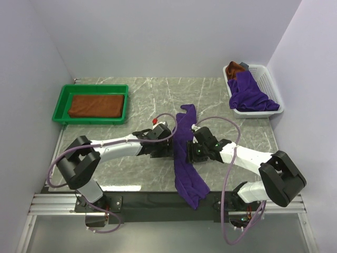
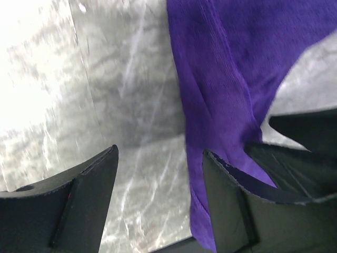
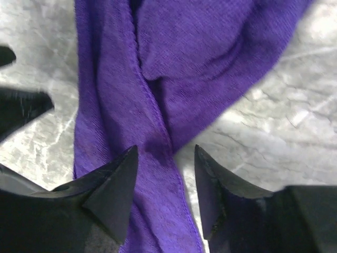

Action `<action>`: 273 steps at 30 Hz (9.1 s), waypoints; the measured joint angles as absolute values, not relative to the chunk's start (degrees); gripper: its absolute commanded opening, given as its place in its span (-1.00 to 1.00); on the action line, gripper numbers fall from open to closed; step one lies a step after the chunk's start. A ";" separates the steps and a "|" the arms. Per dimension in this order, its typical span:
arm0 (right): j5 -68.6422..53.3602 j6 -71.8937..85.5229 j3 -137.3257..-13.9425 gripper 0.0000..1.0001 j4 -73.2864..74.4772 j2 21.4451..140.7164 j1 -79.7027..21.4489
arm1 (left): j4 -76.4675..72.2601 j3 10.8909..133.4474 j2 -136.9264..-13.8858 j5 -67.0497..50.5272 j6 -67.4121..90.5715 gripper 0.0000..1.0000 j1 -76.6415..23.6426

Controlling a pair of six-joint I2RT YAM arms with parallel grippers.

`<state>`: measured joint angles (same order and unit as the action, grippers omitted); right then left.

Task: Fold and stack the towels
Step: Flatten out the crumpled towel

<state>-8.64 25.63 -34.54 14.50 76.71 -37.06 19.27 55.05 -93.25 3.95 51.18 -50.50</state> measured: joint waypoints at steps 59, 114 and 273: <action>1.87 39.70 -25.41 -1.00 15.20 59.61 -33.85 | 13.43 58.87 -100.86 -0.21 60.90 -0.23 -56.86; 2.35 28.84 -46.09 0.05 19.38 71.57 -13.45 | 21.80 63.88 -92.71 8.88 47.44 0.57 -33.19; -16.99 21.71 -87.18 -1.00 24.97 102.50 -11.35 | 29.76 96.23 -112.07 -10.76 37.45 -0.99 -8.05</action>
<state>-16.99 21.71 -87.18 24.97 102.50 -11.35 29.76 96.23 -112.07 -10.76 37.45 -8.05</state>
